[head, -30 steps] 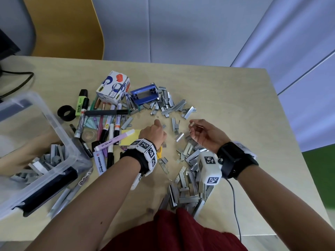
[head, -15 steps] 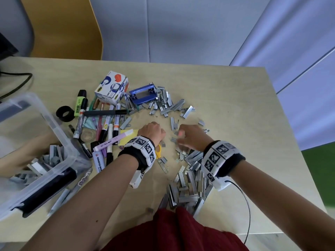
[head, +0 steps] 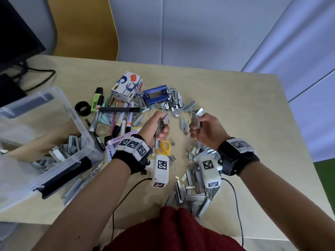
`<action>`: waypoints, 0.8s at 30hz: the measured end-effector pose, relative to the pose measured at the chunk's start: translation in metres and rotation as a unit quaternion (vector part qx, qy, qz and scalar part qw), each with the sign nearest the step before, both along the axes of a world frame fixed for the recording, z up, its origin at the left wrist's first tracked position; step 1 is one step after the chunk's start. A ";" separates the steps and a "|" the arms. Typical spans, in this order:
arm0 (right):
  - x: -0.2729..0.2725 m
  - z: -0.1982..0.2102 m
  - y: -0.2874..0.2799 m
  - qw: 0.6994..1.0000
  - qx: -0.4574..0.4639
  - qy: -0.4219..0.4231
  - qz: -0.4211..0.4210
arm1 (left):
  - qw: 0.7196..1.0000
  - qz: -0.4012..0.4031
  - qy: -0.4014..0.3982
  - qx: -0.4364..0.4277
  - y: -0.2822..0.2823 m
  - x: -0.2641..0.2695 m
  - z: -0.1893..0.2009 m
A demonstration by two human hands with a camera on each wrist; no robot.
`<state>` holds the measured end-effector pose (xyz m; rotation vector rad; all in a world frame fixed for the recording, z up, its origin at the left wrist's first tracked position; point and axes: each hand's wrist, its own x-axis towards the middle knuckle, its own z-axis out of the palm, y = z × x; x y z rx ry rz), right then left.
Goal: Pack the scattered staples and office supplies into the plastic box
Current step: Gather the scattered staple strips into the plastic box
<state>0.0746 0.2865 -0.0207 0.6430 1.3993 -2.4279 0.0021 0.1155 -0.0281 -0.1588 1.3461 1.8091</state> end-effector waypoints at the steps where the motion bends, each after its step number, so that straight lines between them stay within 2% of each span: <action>1: 0.002 0.006 0.001 0.999 -0.045 0.020 -0.010 | 0.999 0.003 -0.010 0.037 -0.002 0.000 0.003; 4: -0.002 0.018 0.004 0.997 -0.053 0.050 -0.016 | 0.996 0.018 -0.010 0.091 -0.007 0.001 0.008; 6: -0.009 0.017 0.005 0.999 0.021 0.018 -0.019 | 0.995 0.027 0.004 0.093 -0.006 0.001 0.010; 8: -0.021 0.007 0.006 0.987 0.150 -0.051 -0.024 | 0.996 0.034 0.007 0.086 -0.005 0.001 0.011; 9: -0.027 0.002 0.004 0.969 0.234 -0.081 -0.017 | 0.996 0.034 0.005 0.078 -0.005 0.000 0.010; 10: -0.033 -0.004 0.004 0.937 0.335 -0.102 0.002 | 0.997 0.029 0.003 0.066 -0.006 0.000 0.010; 12: -0.041 -0.017 0.001 0.832 0.535 -0.120 0.082 | 0.999 0.012 -0.003 0.037 -0.006 0.000 0.008; 13: -0.043 -0.022 -0.002 0.779 0.600 -0.131 0.127 | 1.000 0.009 -0.002 0.017 -0.006 -0.001 0.006; 14: -0.045 -0.027 -0.006 0.739 0.637 -0.145 0.162 | 1.000 0.010 0.000 -0.004 -0.006 -0.001 0.005; 17: -0.048 -0.039 -0.022 0.660 0.699 -0.157 0.225 | 0.999 0.019 0.006 -0.047 -0.010 -0.001 0.000; 19: -0.048 -0.044 -0.030 0.630 0.726 -0.131 0.243 | 0.998 0.027 0.000 -0.053 -0.014 -0.001 -0.002; 24: -0.046 -0.045 -0.037 0.603 0.746 -0.073 0.272 | 0.997 0.037 -0.008 -0.068 -0.019 -0.002 -0.008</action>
